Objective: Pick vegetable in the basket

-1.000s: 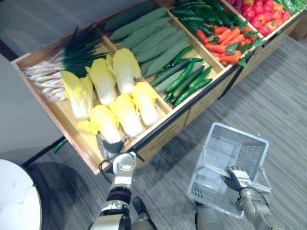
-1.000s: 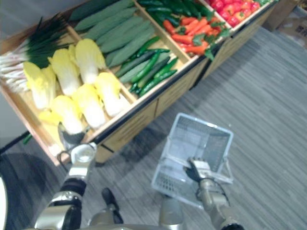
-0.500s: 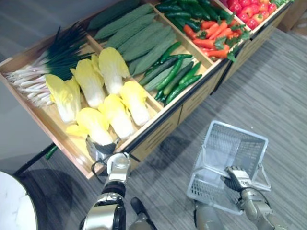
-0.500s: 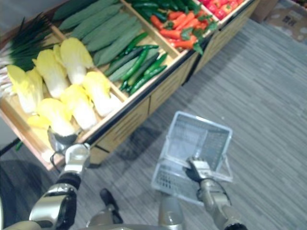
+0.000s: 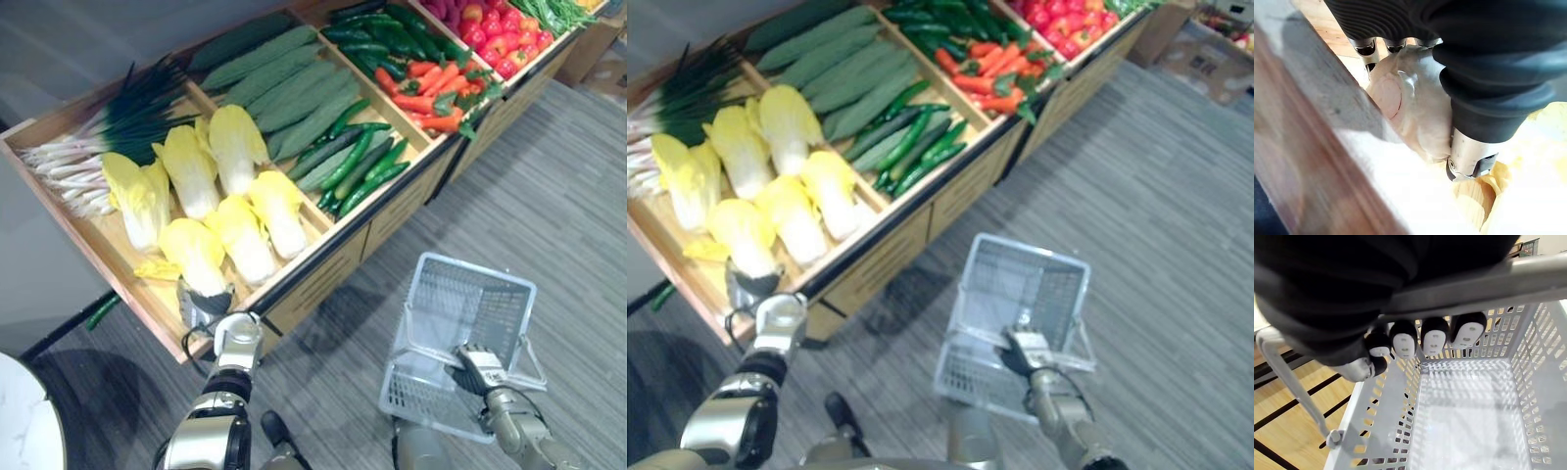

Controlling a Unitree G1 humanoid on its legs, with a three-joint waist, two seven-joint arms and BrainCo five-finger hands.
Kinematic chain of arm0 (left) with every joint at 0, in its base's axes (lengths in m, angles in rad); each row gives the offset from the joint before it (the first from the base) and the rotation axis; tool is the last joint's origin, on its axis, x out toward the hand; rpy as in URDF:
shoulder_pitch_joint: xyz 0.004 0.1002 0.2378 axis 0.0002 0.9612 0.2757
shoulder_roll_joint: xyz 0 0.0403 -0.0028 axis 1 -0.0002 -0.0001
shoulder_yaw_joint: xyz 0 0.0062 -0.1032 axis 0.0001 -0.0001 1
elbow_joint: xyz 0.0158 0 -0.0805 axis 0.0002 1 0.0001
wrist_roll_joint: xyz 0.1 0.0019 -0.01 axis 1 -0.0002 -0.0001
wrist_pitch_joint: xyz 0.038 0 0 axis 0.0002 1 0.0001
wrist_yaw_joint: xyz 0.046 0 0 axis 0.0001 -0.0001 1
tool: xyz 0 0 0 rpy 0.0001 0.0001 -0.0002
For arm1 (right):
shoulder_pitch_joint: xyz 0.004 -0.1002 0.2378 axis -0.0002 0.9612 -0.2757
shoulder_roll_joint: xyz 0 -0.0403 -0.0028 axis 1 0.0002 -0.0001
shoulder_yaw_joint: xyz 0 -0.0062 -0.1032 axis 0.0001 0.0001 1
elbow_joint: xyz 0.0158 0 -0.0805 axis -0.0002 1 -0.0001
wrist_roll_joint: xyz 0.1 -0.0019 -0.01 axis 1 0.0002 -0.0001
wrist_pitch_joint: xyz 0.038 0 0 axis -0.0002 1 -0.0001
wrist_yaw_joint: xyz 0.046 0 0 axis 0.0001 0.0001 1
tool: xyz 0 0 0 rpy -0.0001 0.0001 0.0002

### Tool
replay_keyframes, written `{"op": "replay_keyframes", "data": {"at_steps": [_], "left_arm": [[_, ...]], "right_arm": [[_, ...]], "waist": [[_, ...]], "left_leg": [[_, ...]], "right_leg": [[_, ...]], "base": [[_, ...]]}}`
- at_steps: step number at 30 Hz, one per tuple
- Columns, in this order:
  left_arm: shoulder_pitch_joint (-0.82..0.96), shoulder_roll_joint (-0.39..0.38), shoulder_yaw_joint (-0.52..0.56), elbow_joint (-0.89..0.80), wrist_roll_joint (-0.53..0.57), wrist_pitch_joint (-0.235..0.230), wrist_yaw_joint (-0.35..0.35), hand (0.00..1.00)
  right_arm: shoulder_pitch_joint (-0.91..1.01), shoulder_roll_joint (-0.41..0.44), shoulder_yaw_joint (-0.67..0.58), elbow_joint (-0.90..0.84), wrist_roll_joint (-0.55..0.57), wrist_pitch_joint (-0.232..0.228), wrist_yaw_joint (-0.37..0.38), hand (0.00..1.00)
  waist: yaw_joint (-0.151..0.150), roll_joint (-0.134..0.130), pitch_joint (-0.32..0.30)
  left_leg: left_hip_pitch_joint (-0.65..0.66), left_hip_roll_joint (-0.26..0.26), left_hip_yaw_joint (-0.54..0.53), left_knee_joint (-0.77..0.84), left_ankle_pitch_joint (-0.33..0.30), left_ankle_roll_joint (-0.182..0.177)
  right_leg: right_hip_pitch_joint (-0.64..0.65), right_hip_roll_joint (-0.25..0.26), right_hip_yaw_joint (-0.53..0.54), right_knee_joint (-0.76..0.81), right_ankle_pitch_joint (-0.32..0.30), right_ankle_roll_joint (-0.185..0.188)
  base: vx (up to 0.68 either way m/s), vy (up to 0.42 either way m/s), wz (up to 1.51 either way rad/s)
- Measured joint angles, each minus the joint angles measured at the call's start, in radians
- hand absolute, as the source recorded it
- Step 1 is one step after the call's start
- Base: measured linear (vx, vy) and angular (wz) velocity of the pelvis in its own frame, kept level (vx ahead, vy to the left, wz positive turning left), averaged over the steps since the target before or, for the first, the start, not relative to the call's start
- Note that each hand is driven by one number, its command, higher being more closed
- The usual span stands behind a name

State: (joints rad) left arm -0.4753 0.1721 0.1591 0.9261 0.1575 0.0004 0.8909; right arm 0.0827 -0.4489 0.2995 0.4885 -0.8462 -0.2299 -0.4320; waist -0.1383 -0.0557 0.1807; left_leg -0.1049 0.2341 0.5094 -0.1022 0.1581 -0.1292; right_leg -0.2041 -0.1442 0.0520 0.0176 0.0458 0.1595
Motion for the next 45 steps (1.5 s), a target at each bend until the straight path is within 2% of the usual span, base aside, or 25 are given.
{"op": "replay_keyframes", "data": {"at_steps": [9,16,19,27,35,40,45], "left_arm": [[-0.009,0.001,-0.004,0.010,-0.036,0.000,-0.008,1.00],[-0.010,0.009,-0.002,0.010,-0.039,-0.001,-0.053,1.00],[-0.009,0.009,-0.002,0.004,-0.046,-0.001,-0.093,1.00],[0.041,-0.026,-0.007,-0.111,-0.040,0.001,-0.162,1.00],[0.129,-0.069,-0.006,-0.258,-0.025,0.002,-0.173,1.00],[0.161,-0.104,-0.004,-0.337,-0.015,0.003,-0.172,1.00],[0.172,-0.099,0.044,-0.396,0.053,0.004,-0.161,1.00]], "right_arm": [[0.002,0.007,0.003,0.004,0.000,0.000,0.000,1.00],[0.003,0.011,0.003,0.023,0.001,0.001,0.001,1.00],[0.008,0.022,0.001,0.038,0.001,0.006,0.003,1.00],[0.007,0.035,-0.028,0.046,0.001,0.014,0.019,1.00],[0.011,0.053,-0.087,0.075,0.000,0.038,0.044,1.00],[0.038,0.066,-0.128,0.078,-0.001,0.051,0.049,1.00],[0.041,0.075,-0.137,0.078,-0.001,0.049,0.051,1.00]], "waist": [[0.001,-0.001,-0.007],[0.002,-0.006,-0.010],[0.003,-0.009,-0.013],[0.008,-0.008,-0.014],[0.015,0.009,-0.016],[0.033,0.031,-0.022],[0.036,0.035,-0.023]], "left_leg": [[0.001,0.000,0.001,0.005,0.002,0.003],[0.010,0.000,-0.008,0.005,0.005,0.006],[0.021,-0.001,-0.025,0.005,0.005,0.006],[0.020,-0.012,-0.063,0.002,0.007,0.009],[0.020,-0.014,-0.089,-0.001,0.008,0.010],[0.022,-0.014,-0.101,-0.001,0.006,0.007],[0.022,-0.013,-0.105,-0.001,0.006,0.007]], "right_leg": [[0.016,0.001,-0.001,-0.034,0.023,-0.001],[0.034,0.000,-0.010,-0.039,0.025,-0.002],[0.060,-0.002,-0.029,-0.049,0.025,-0.002],[0.090,-0.015,-0.068,-0.051,0.024,-0.001],[0.111,-0.018,-0.094,-0.051,0.019,-0.005],[0.123,-0.018,-0.106,-0.050,0.011,-0.009],[0.126,-0.018,-0.110,-0.049,0.008,-0.011]], "base": [[0.02,-0.012,-0.01],[0.01,-0.011,0.03],[0.02,-0.017,0.15],[0.02,-0.008,0.15],[0.01,-0.006,0.09],[0.02,-0.011,0.06],[0.01,-0.007,0.02]]}}
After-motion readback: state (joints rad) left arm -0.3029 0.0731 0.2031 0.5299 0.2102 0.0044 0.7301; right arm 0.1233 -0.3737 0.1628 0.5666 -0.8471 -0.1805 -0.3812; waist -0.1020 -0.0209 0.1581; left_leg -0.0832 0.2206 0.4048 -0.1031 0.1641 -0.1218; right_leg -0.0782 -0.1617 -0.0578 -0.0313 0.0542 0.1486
